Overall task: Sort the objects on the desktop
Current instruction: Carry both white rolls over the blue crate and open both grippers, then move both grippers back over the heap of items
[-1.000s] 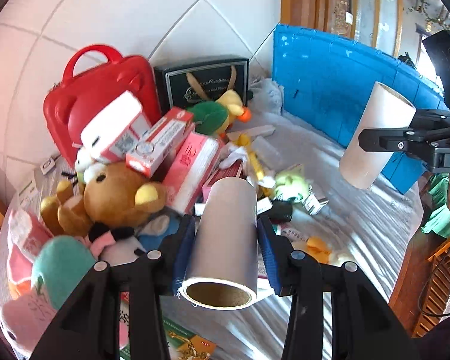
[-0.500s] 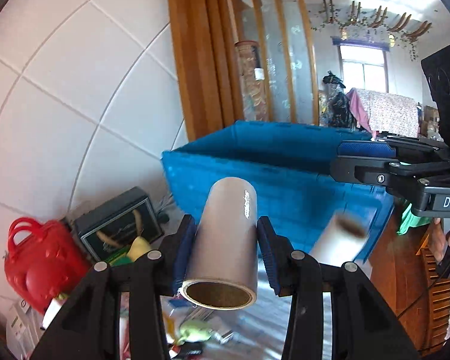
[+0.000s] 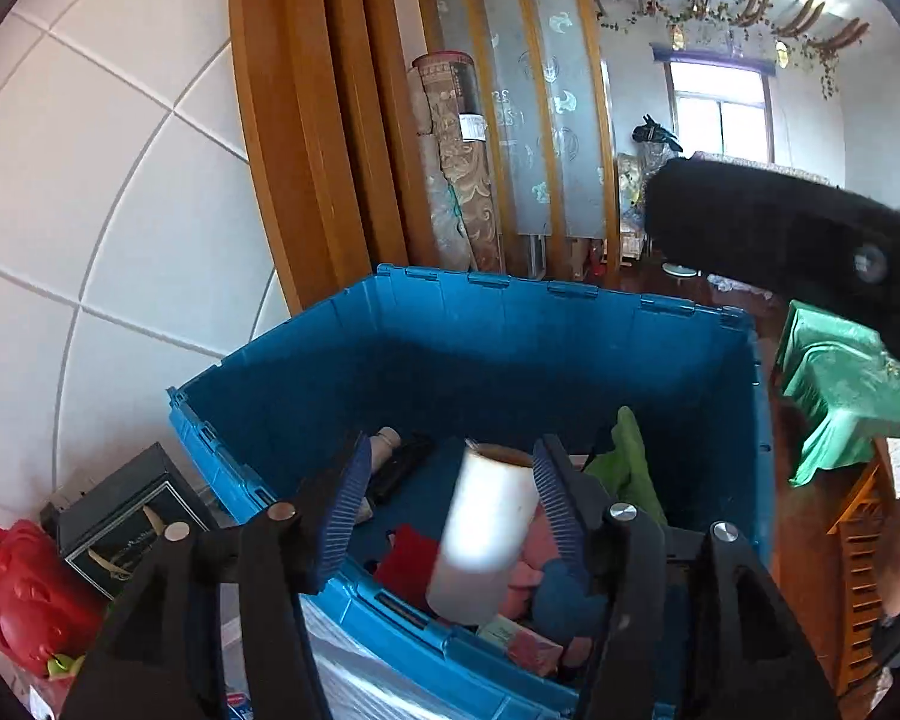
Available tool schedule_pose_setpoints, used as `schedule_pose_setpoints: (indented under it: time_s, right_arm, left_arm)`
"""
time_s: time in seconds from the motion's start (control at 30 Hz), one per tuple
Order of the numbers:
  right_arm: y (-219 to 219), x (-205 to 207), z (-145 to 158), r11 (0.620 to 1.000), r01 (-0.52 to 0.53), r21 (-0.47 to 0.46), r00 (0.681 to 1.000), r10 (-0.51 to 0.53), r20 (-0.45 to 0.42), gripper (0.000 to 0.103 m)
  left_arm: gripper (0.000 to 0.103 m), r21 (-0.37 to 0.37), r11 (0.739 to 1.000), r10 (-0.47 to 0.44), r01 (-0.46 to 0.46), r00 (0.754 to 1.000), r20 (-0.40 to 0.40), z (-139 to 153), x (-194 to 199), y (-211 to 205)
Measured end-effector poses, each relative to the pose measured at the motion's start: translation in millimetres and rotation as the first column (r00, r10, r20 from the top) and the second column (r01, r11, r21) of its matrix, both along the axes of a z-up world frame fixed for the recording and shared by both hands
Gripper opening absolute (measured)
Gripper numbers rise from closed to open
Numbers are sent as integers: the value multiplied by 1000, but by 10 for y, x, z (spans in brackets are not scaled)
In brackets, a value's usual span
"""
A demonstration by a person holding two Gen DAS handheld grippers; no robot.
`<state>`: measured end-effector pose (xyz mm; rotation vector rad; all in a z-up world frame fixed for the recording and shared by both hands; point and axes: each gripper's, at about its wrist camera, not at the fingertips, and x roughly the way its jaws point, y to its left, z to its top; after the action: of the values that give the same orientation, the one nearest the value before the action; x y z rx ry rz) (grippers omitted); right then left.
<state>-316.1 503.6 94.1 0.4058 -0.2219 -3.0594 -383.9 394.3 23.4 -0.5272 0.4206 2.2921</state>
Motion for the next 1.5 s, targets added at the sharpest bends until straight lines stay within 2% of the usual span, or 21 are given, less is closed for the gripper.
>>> schedule_pose_setpoints:
  time_s: [0.1,0.17,0.27,0.37,0.57,0.8,1.07,1.13,1.3,1.4,1.5]
  right_arm:
    - [205,136,18,1000,30,-1,999,-30,-29,89]
    - [329,228,12,998,42,-39,998,-44,-47,97]
    - [384,283,-32,996,26,-91,998,-32,-63,102]
    - [335,312,-73,991,-20,-129,997,11,-71,103]
    - [-5,378,-109,985,-148,-86,986,140,-89,103]
    - [-477,536,-279,950,-308,-49,950,304,-78,103]
    - [-935,760,-456,954,-298,-32,955,297,-19,103]
    - [-1059,831,-466,955,-294,-35,956,293,-16,103]
    - [-1553,887,-552,944,-322,-69,946,324,27,103]
    - [-1936,920,-649,933,-356,-55,932,359,45,103]
    - [-2303,903,-845,919,-391,-43,913,393,109,103]
  left_arm:
    - [60,37,998,51,-50,998,-31,54,16,1]
    - [78,53,995,86,-83,996,-40,47,69,-77]
    - [78,58,989,137,-133,988,-75,17,124,-256]
    - [79,74,982,176,-171,982,-62,6,198,-483]
    - [79,104,960,266,-261,963,-36,-114,290,-951]
    - [79,147,929,343,-339,939,-2,-242,415,-1426]
    - [79,198,915,368,-351,929,-50,-200,701,-1909]
    - [79,188,914,377,-360,924,-59,-216,785,-2093]
    - [79,144,892,444,-429,892,-89,-267,1010,-2778]
    - [79,110,860,509,-499,855,-102,-371,1143,-3278]
    - [79,81,825,564,-559,823,-67,-544,1243,-3730]
